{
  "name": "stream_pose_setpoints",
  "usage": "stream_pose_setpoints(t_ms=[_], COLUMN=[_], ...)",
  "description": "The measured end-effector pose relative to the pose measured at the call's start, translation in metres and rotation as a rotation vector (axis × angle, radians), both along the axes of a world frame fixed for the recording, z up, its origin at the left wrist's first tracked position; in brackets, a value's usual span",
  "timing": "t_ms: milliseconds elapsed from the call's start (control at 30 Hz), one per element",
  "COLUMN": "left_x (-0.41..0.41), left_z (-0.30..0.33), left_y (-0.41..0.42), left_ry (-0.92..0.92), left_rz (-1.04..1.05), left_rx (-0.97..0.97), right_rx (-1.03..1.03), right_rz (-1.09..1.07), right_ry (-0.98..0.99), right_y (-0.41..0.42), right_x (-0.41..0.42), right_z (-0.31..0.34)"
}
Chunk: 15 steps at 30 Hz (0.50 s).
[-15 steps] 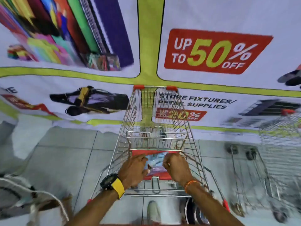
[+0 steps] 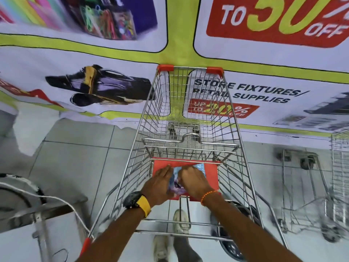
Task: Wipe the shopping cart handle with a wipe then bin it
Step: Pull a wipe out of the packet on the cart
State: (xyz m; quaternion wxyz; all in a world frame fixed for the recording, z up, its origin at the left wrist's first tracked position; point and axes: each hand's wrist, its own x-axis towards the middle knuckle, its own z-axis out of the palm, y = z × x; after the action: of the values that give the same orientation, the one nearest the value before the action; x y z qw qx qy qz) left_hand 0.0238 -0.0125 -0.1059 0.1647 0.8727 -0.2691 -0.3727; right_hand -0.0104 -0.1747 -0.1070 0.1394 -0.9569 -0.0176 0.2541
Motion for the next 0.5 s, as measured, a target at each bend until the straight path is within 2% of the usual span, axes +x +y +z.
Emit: stream_pose_setpoints(t_ms=[300, 500], left_x=[0.002, 0.003], left_z=[-0.01, -0.005], left_y=[-0.003, -0.007], left_ry=[-0.07, -0.095], left_rz=[0.014, 0.014], left_rx=[-0.027, -0.01], right_rx=[0.069, 0.239], right_rz=[0.06, -0.006], right_ry=[-0.019, -0.067], right_y=[-0.005, -0.016], right_x=[0.001, -0.003], right_z=[-0.001, 0.005])
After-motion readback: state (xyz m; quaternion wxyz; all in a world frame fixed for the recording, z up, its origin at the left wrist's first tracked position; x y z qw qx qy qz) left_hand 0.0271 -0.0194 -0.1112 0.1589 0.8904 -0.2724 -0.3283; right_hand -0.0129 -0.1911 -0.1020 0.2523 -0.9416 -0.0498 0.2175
